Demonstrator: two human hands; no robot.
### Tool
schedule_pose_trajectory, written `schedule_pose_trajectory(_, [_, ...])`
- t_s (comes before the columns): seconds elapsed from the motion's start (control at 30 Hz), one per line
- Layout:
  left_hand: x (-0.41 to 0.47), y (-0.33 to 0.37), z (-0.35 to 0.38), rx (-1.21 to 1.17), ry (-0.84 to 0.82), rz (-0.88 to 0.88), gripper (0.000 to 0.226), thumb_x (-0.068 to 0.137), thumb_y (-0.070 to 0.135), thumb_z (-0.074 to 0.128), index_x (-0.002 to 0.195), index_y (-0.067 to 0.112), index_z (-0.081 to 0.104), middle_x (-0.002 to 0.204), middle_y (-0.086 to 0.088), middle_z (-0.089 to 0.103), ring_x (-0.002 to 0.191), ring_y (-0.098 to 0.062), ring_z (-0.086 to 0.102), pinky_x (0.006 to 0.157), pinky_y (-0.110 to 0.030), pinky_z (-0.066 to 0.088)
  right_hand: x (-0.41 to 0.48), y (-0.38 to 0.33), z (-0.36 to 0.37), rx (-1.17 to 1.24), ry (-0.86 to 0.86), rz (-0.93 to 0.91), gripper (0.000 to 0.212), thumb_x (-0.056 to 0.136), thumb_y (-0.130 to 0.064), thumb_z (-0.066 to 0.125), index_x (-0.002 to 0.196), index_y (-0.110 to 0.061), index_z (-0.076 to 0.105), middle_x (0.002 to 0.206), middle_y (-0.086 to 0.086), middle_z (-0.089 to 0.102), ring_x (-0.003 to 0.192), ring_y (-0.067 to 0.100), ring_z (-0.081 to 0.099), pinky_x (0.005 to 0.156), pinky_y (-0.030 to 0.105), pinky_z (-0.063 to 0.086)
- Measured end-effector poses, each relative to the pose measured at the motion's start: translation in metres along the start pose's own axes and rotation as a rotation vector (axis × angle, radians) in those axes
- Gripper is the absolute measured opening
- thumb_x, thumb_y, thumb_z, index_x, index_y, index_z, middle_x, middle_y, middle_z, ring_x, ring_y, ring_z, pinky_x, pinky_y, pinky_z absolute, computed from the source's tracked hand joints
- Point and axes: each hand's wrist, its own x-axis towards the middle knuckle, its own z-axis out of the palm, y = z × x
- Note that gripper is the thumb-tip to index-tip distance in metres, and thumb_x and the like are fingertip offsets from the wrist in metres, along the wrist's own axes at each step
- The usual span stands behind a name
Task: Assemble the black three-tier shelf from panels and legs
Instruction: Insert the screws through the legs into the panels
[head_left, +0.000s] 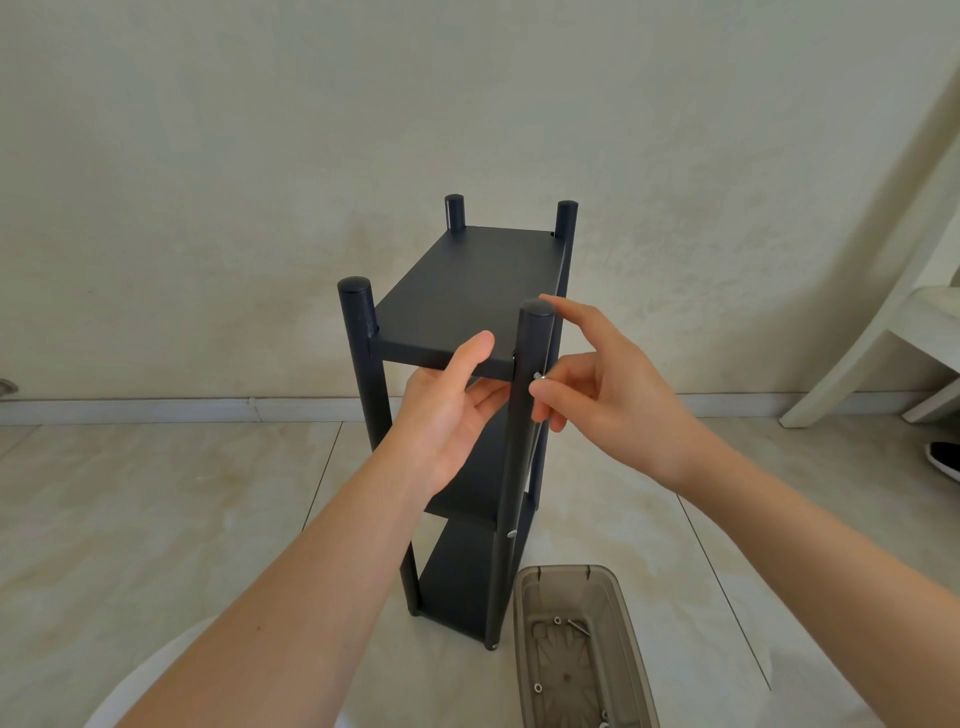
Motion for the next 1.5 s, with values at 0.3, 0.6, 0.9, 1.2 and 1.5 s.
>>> schedule_pose_trajectory(0.3, [0.001, -0.001, 0.001, -0.014, -0.026, 0.001, 0.015, 0.094, 0.024, 0.069, 0.108, 0.019, 0.066, 0.096, -0.003, 0.078, 0.098, -0.023, 0.075, 0.069, -0.026, 0.060, 0.004, 0.003, -0.008, 0.097, -0.093, 0.027, 0.040, 0.098, -0.011, 0.057, 0.136, -0.017, 0.047, 0.074, 0.001, 0.072, 0.067, 0.012, 0.066, 0.070, 0.022, 0.051])
schedule_pose_trajectory(0.6, [0.000, -0.001, 0.002, -0.026, -0.002, -0.016, 0.015, 0.094, 0.023, 0.069, 0.107, 0.019, 0.064, 0.094, -0.005, 0.078, 0.098, -0.024, 0.075, 0.069, -0.026, 0.060, 0.005, 0.006, -0.010, -0.004, -0.033, 0.064, 0.043, 0.094, -0.021, 0.066, 0.134, -0.024, 0.050, 0.066, -0.006, 0.070, 0.057, 0.006, 0.061, 0.061, 0.012, 0.046])
schedule_pose_trajectory(0.9, [0.000, 0.000, 0.004, -0.048, -0.015, 0.001, 0.014, 0.096, 0.022, 0.068, 0.108, 0.024, 0.063, 0.092, 0.006, 0.078, 0.094, -0.018, 0.076, 0.069, -0.026, 0.060, 0.013, 0.010, -0.011, 0.353, 0.002, 0.269, 0.038, 0.083, -0.014, 0.077, 0.117, -0.031, 0.073, 0.086, 0.001, 0.043, 0.075, 0.015, 0.053, 0.073, 0.026, 0.050])
schedule_pose_trajectory(1.2, [-0.002, 0.001, 0.004, -0.045, -0.001, -0.026, 0.019, 0.095, 0.025, 0.068, 0.113, 0.020, 0.063, 0.115, -0.006, 0.072, 0.101, -0.021, 0.075, 0.078, -0.030, 0.061, 0.017, 0.011, -0.009, 0.294, -0.013, 0.220, 0.028, 0.085, -0.019, 0.075, 0.110, -0.032, 0.071, 0.121, -0.001, 0.065, 0.106, 0.022, 0.064, 0.081, 0.029, 0.052])
schedule_pose_trajectory(1.5, [-0.002, 0.003, 0.002, -0.004, -0.006, -0.022, 0.020, 0.094, 0.028, 0.068, 0.113, 0.024, 0.062, 0.118, -0.003, 0.070, 0.098, -0.016, 0.075, 0.079, -0.028, 0.061, 0.021, 0.017, -0.006, 0.374, -0.031, 0.211, 0.041, 0.080, -0.017, 0.079, 0.119, -0.028, 0.071, 0.111, -0.005, 0.074, 0.109, 0.018, 0.067, 0.103, 0.044, 0.049])
